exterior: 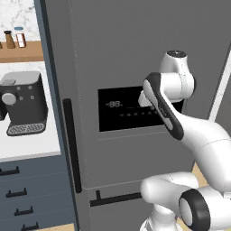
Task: Grab a lemon wedge from the fridge and one ice cube from the ice bowl, and put them in the glass of lemonade.
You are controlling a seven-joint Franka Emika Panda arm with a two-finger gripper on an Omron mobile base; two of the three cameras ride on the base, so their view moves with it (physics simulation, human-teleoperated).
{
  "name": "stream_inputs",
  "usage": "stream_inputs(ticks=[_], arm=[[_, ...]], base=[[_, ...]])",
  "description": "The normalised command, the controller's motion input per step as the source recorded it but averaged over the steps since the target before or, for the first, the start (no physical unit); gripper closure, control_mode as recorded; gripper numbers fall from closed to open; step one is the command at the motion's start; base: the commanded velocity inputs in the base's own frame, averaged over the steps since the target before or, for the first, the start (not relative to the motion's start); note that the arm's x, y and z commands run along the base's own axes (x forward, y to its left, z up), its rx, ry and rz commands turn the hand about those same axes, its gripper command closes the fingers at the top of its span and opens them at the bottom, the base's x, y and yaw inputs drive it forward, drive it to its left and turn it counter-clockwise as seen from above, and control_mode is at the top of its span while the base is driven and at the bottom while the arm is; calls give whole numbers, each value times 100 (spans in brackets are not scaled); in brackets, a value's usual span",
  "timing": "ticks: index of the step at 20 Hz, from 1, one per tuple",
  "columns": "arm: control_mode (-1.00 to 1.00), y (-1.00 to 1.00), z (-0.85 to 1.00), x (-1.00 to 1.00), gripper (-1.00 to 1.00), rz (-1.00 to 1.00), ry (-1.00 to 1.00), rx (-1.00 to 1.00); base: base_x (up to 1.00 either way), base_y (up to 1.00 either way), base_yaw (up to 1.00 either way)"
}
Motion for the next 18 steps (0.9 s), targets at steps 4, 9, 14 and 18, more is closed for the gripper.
stream_inputs(ticks=[4, 9, 14, 18], arm=[[-100, 0, 0, -28, -100, 0, 0, 0], [-100, 0, 0, -64, -100, 0, 0, 2], [-100, 0, 0, -65, -100, -1, 0, 5], [-100, 0, -12, -49, -100, -2, 0, 1]], base=[[0, 0, 0], [0, 0, 0], [0, 0, 0], [0, 0, 0]])
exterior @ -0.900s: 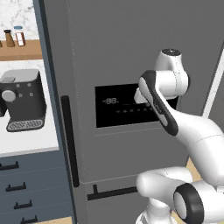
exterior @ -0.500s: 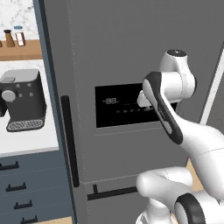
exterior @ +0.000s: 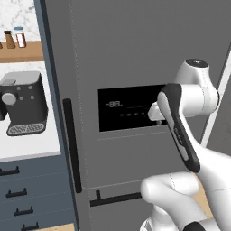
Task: Grab a lemon wedge from the fridge and one ice cube from the ice bowl, and put them in the glass of lemonade.
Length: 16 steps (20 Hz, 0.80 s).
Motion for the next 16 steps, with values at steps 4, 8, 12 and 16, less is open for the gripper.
stream_inputs(ticks=[4, 8, 12, 16], arm=[[-100, 1, -26, -14, -100, -4, 0, 1], [-100, 0, -13, -28, -100, 0, 5, 1], [-100, 0, -2, -26, -100, 0, 3, 0], [-100, 7, -4, -11, -100, 0, 0, 0]], base=[[0, 0, 0], [0, 0, 0], [0, 0, 0], [0, 0, 0]])
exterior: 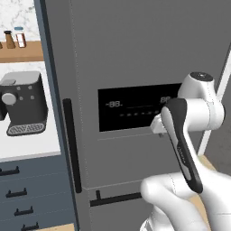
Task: Grab a lemon wedge from the fridge and one ice cube from the ice bowl, and put them in the glass of lemonade.
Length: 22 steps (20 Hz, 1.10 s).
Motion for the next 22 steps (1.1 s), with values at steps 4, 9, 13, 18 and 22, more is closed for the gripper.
stream_inputs(ticks=[4, 9, 13, 18, 22], arm=[[100, 0, 0, 0, -100, 0, 0, 0], [100, 0, 0, 0, -100, 0, 0, 0], [100, 0, 0, 0, -100, 0, 0, 0], [100, 0, 0, 0, -100, 0, 0, 0], [100, 0, 0, 0, -100, 0, 0, 0]], base=[[-4, 57, 0], [-14, 100, 0], [-18, 100, 5], [2, 100, 2], [44, 100, 0]])
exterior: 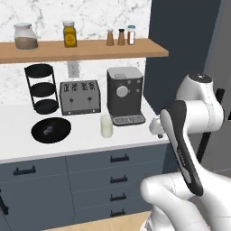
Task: Grab a lemon wedge from the fridge and one ice cube from the ice bowl, and put them in the glass of lemonade.
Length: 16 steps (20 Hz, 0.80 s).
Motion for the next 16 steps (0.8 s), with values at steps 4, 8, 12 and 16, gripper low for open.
stream_inputs(ticks=[4, 8, 12, 16], arm=[[100, 0, 0, 0, -100, 0, 0, 0], [100, 0, 0, 0, -100, 0, 0, 0], [100, 0, 0, 0, -100, 0, 0, 0], [-100, 75, 0, -32, -100, 0, 0, -4]], base=[[96, 64, -2], [98, 37, -7], [24, 58, 0], [-3, 22, 0]])
